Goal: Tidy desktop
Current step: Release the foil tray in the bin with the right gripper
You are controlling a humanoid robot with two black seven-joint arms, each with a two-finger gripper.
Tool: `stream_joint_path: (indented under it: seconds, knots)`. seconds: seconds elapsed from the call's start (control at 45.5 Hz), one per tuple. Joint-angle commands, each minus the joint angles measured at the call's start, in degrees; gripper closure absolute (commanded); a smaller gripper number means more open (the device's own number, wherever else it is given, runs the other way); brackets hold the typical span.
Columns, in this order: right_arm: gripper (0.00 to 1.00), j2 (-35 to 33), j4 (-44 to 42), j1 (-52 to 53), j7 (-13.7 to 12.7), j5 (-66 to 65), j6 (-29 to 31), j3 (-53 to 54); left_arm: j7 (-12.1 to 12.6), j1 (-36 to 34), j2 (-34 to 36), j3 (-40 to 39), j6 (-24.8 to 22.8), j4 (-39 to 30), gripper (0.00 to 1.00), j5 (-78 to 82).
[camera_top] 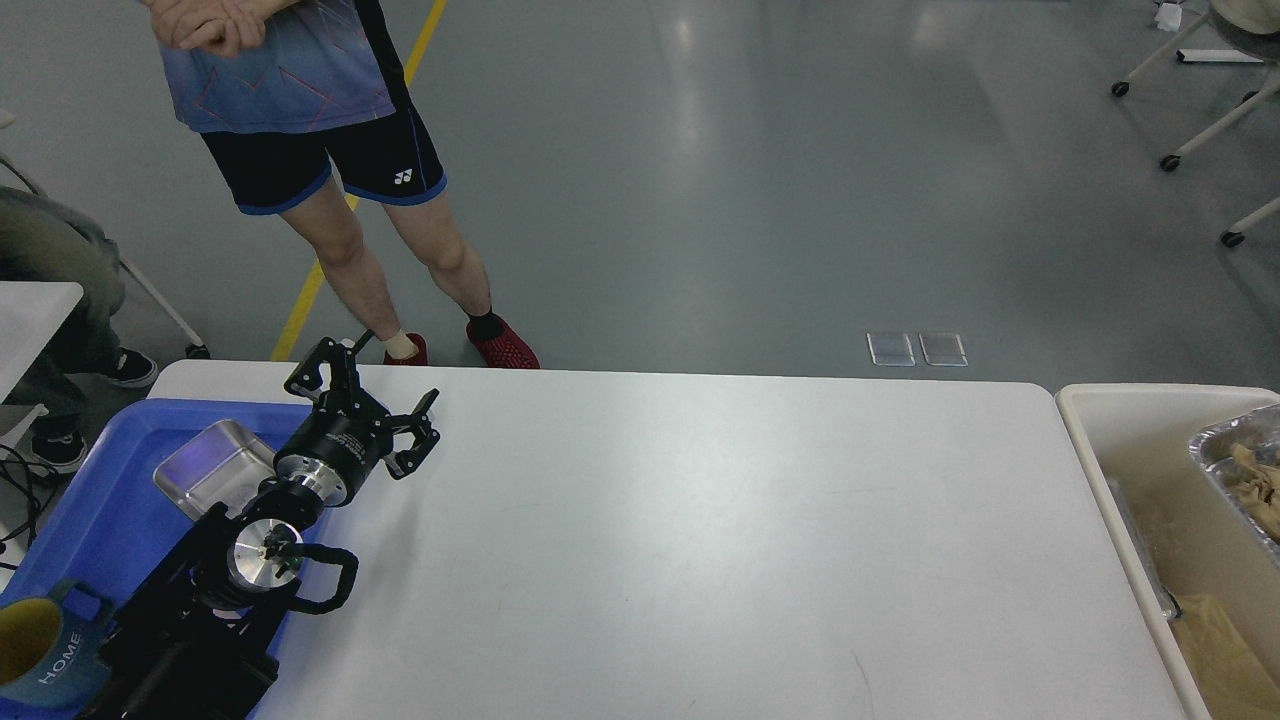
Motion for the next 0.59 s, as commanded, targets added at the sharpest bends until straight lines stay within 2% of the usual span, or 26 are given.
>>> stream_joint_path:
  seconds: [0.0,0.22,0.374,0.571]
  knots:
    - [0.0,0.5,0.1,0.4,0.0,0.2,-2.6,0.1,0.0,0.0,-0.1,0.0,-0.1,0.0,0.04,0.0]
    - [0.0,0.6,0.5,0.9,-0.1,0.6,-2.6,0.1,0.1,0.5,0.1,0.0,-0.1,-0.1,0.04,0.0]
    - [0.0,0.7,0.4,6.9,0.0,1.3,-3.4,0.5,0.1,0.7,0.2,0.0,-0.1,-0.1,0.04,0.0]
    - [0.0,2.7,0.7,16.1,0.1,14.0,-3.5,1.5,0.1,0.7,0.2,-0.1,0.0,-0.2,0.04,0.0]
